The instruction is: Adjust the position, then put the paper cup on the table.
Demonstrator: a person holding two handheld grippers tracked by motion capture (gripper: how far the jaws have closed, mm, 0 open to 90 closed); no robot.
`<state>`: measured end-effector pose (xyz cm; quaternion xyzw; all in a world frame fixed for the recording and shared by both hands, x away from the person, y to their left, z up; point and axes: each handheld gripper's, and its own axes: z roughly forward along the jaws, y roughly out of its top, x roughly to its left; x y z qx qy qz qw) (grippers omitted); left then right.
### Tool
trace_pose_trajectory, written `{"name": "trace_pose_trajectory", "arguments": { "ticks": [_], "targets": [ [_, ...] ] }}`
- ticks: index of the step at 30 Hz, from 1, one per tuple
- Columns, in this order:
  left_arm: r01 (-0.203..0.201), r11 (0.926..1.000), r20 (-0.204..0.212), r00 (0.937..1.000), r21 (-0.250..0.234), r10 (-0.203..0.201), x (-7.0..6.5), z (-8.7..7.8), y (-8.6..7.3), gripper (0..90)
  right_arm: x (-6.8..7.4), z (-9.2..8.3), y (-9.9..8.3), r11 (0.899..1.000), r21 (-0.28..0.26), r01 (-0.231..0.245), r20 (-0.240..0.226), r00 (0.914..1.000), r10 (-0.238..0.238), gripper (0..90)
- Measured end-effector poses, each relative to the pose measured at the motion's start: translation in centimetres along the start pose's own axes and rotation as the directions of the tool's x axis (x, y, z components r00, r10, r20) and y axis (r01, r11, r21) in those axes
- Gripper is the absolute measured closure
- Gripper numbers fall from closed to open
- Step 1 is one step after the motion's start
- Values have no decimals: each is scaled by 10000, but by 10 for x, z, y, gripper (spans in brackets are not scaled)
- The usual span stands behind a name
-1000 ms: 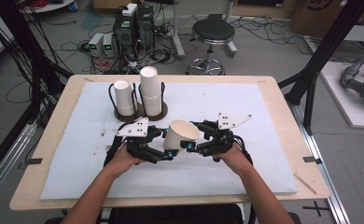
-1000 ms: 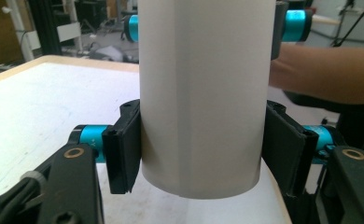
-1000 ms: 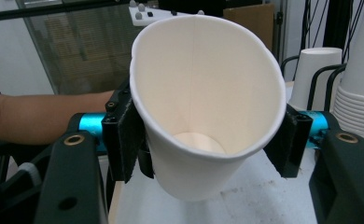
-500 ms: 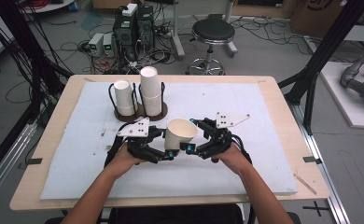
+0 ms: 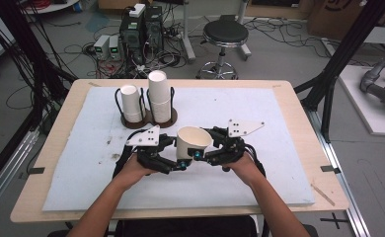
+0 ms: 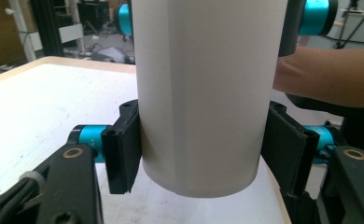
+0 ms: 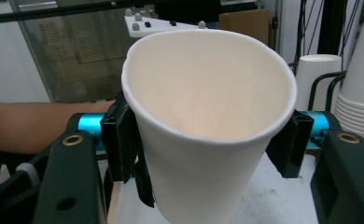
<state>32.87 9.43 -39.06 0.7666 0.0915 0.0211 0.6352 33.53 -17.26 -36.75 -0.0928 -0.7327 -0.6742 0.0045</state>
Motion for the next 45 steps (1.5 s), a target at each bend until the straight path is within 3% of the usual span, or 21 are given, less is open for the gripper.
{"name": "trace_pose_trajectory", "arguments": {
  "ticks": [3, 13, 16, 22, 32, 35, 45],
  "targets": [
    [154, 9997, -357, 9993, 175, -147, 2, -2, -2, 281, -1, -3, 2, 9999, 97, 140, 239, 9996, -142, 384],
    [276, 9996, -1368, 9902, -117, -289, 11, -25, -2, 279, -6, -17, 6, 9976, 516, 454, 1119, 9924, -510, 393],
    [305, 9992, -1886, 9814, -276, -352, 14, -35, -3, 270, -9, -23, 6, 9960, 734, 514, 1504, 9867, -620, 393],
    [578, 9967, -2953, 9527, -574, -723, 20, -55, -7, 192, -15, -35, 5, 9939, 986, 487, 2163, 9739, -692, 394],
    [585, 9947, -3700, 9250, -847, -859, 22, -78, -14, 193, -25, -43, 3, 9944, 1010, 317, 2797, 9583, -590, 393],
    [544, 9945, -3805, 9209, -897, -847, 22, -81, -14, 193, -24, -46, 3, 9938, 1049, 373, 2917, 9542, -667, 394],
    [601, 9930, -4027, 9102, -1019, -964, 27, -89, -15, 193, -28, -65, 2, 9939, 1053, 324, 3693, 9267, -693, 393]
  ]
}}
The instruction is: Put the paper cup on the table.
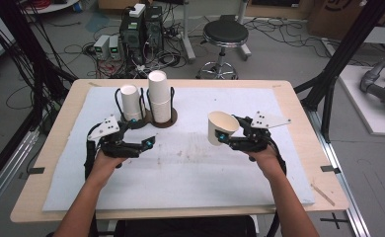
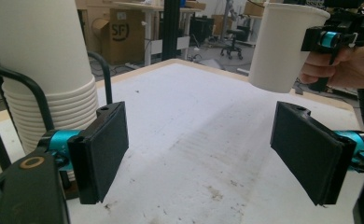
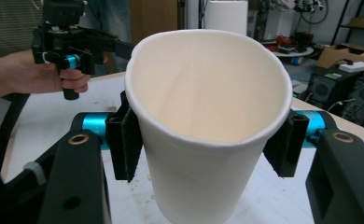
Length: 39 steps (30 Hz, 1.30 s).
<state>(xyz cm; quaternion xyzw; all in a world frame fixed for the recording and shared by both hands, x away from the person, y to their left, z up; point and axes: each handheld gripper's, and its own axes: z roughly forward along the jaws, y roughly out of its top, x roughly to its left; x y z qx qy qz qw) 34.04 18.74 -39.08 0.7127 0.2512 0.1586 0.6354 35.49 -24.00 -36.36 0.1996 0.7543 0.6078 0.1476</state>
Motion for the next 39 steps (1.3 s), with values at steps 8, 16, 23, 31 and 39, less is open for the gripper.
{"name": "trace_pose_trajectory", "arguments": {
  "ticks": [8, 16, 23, 31, 39],
  "targets": [
    [66, 10000, -429, 9991, 73, -63, 6, -6, -4, 193, -14, -10, -10, 9998, 138, -140, 813, 9966, 129, 393],
    [69, 10000, -992, 9950, 58, -63, 12, -15, -8, 193, -29, -33, -31, 9983, 348, -459, 1996, 9791, 380, 393],
    [124, 9999, -1137, 9934, 104, -111, 16, -14, -10, 193, -42, -36, -51, 9913, 810, -1037, 2495, 9650, 805, 387],
    [48, 9997, -1123, 9937, 252, -19, 15, -12, -11, 193, -46, -26, -63, 9788, 1505, -1390, 2526, 9626, 979, 366],
    [57, 9993, -1100, 9939, 356, -17, 14, -10, -13, 193, -48, -23, -69, 9631, 2158, -1610, 2353, 9658, 1087, 345]
  ]
}}
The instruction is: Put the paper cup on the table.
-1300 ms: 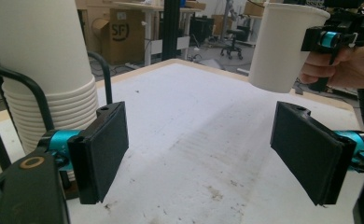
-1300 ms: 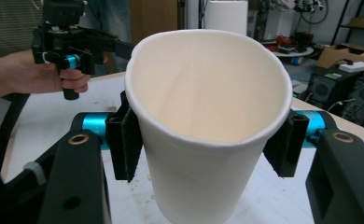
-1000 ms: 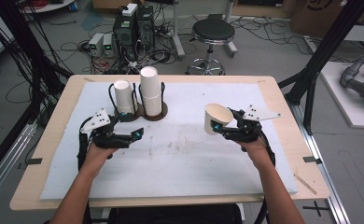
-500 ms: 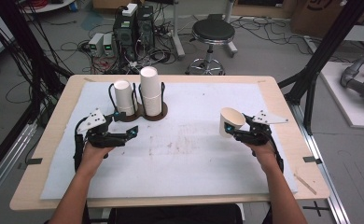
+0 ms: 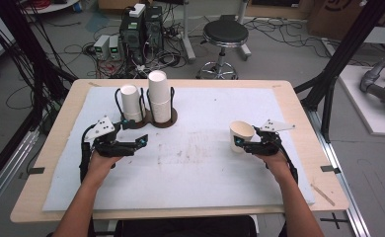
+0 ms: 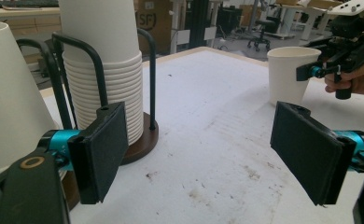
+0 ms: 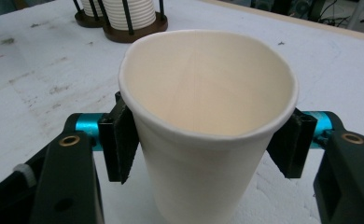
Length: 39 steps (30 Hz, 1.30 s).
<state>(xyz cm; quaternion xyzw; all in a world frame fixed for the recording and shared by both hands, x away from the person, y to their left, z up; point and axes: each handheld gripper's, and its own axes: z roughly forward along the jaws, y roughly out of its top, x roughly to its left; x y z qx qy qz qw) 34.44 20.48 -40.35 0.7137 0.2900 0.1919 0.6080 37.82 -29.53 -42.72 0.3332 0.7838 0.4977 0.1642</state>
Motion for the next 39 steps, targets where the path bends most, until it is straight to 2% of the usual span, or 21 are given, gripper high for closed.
{"name": "trace_pose_trajectory", "arguments": {
  "ticks": [9, 11, 13, 18, 22, 33, 35, 39],
  "targets": [
    [18, 10000, 10, 10000, 39, -18, 0, 1, -1, 193, 0, -1, -3, 9996, 253, -114, 58, 9999, 113, 266],
    [21, 10000, -11, 10000, 2, -21, 0, 1, -1, 193, 1, -1, -3, 9996, 220, -179, 102, 9998, 177, 208],
    [59, 10000, -10, 10000, 8, -59, 0, 0, -1, 193, 2, -2, -3, 9993, 269, -277, 90, 9996, 275, 205],
    [57, 10000, -7, 10000, 17, -57, 1, 0, -1, 193, 6, -9, -4, 9994, 352, -14, 144, 9999, 8, 205],
    [73, 10000, -20, 10000, 1, -73, 1, 0, -1, 193, 8, -19, -7, 9995, 273, 155, 49, 9999, -156, 205],
    [128, 9999, -79, 9999, -103, -129, 2, -1, 0, 193, 6, -57, -18, 9997, 141, 204, 350, 9992, -209, 205],
    [163, 9997, -81, 9998, -171, -164, 2, -2, 0, 193, 6, -64, -18, 9994, 105, 327, 400, 9987, -330, 205],
    [250, 9992, -69, 9997, -312, -252, 3, -3, 1, 193, 5, -78, -12, 9991, -277, 314, 575, 9979, -297, 205]
  ]
}}
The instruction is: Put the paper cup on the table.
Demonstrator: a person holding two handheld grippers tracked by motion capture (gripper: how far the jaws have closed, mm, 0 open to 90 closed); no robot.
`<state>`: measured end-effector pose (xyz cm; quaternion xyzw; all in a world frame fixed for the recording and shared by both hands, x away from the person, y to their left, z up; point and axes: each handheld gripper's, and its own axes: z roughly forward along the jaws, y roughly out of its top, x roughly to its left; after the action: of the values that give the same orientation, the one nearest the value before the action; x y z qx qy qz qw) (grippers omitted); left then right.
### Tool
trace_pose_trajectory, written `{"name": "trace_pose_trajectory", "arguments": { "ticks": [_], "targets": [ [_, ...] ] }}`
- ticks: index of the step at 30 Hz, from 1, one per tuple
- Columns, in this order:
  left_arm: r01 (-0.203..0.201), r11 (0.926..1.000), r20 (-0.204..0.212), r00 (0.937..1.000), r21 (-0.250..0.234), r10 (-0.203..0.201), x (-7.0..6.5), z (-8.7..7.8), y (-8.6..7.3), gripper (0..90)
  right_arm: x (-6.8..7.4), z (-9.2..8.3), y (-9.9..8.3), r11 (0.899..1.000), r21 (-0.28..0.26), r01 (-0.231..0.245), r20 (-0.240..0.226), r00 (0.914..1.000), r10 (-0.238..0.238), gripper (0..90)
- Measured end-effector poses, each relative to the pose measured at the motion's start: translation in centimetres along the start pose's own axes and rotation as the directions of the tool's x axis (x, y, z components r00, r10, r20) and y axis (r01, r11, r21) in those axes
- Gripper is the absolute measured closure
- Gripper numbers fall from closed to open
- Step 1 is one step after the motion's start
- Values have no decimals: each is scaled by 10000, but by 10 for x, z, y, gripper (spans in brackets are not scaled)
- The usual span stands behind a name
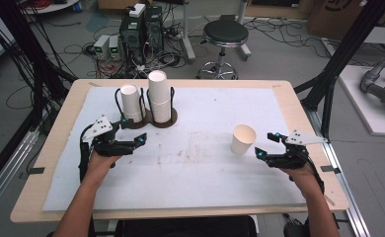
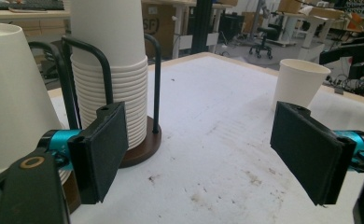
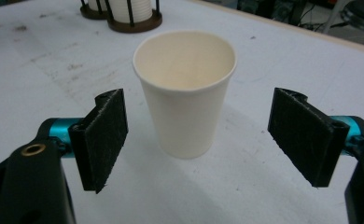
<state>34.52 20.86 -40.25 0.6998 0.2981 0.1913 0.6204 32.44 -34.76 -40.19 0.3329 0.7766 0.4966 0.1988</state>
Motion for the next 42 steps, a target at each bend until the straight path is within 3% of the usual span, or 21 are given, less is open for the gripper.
{"name": "trace_pose_trajectory", "arguments": {
  "ticks": [6, 16, 42],
  "targets": [
    [93, 9998, -8, 10000, -153, -93, 0, -1, 2, 193, -1, -12, 9, 9976, -682, -71, 184, 9998, 84, 205],
    [62, 9997, -51, 10000, -226, -63, -1, -3, 4, 193, -1, -20, 12, 9957, -921, 75, 549, 9985, -24, 205],
    [144, 9993, -33, 9999, -334, -145, 1, -8, 4, 192, 1, -17, 12, 9956, -932, -36, 637, 9979, 96, 205]
  ]
}}
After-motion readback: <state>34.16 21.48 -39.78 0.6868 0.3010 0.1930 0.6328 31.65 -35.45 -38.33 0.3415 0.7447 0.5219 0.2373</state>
